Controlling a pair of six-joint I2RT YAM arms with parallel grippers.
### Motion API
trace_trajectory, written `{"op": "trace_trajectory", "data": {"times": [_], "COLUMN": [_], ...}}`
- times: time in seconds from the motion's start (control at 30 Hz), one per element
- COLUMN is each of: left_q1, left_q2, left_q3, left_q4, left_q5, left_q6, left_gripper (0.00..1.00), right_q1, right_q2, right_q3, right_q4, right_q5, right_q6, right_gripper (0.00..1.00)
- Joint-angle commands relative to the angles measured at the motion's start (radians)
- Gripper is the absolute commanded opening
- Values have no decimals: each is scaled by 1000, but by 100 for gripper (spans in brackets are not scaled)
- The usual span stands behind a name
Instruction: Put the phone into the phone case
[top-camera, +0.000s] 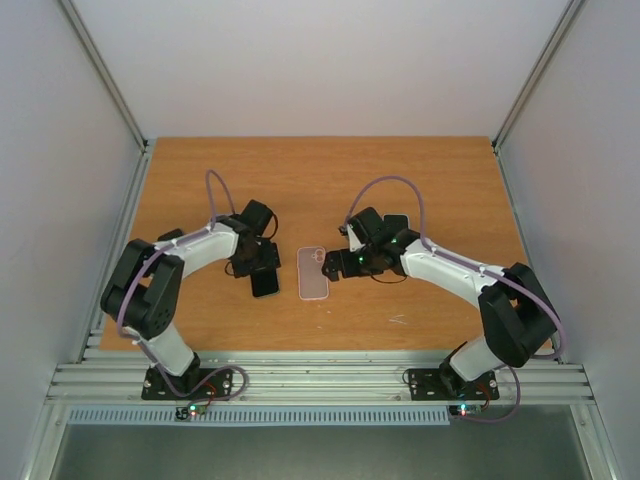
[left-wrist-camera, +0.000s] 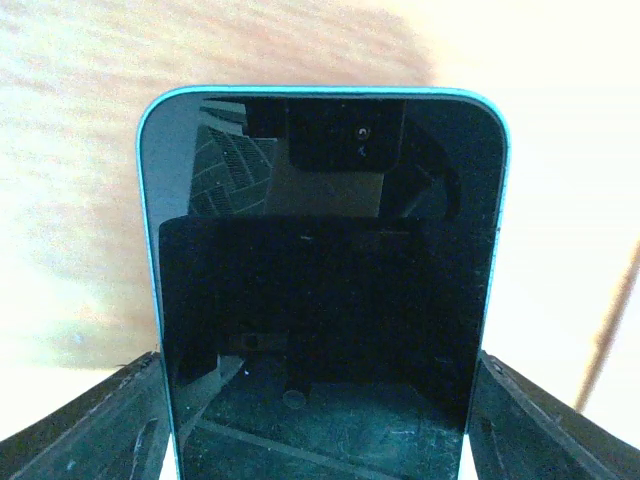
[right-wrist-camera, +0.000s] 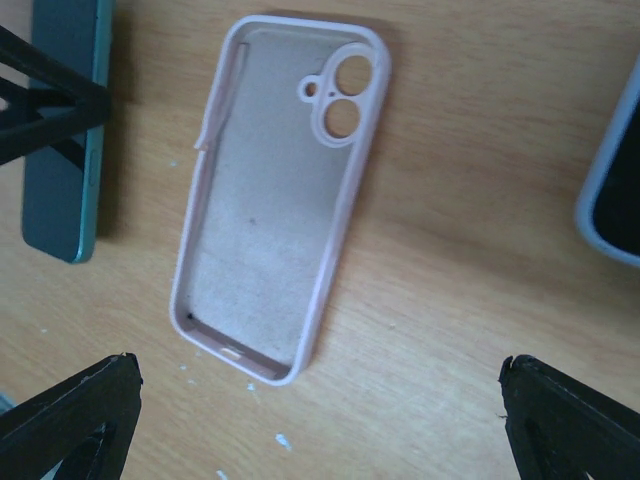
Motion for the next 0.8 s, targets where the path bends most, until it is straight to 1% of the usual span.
{"op": "trace_trajectory", "data": {"times": [0.0,0.17,0.3,0.4,0.53,0.6,0.67,0.77], "left_q1": [-16,-55,-109,-147,-190,-204,-213,-221], "left_q2": [-117,-213,-262,-288,-307,-311,-315,-320], "left_q3": [-42,-83,-103,-115,-121,-121,-123,-134], "left_q4": [68,137,196,240,281,292,302,329], "left_q5": [101,143,149,146,126,123,120,133], "left_q6": [-59,-133,-180,-214,-248,-253,-256,-269], "left_gripper": [67,65,66,66,66,66,66,65], "right_q1": [31,65,89,99,105,105,105,106], "right_q2": [-51,-80,-72,-62,-39,-35,-33,-24], "right_q3": [-28,-60,-71,-93,-112,-123,-134,-142], "right_q4": [80,183,248,310,367,383,399,417], "right_q5": [-52,-108,-153,-181,-214,-213,-212,-214], "right_q6": [76,151,175,201,210,209,210,213], "right_gripper": [99,97,93,85,67,59,56,55]}}
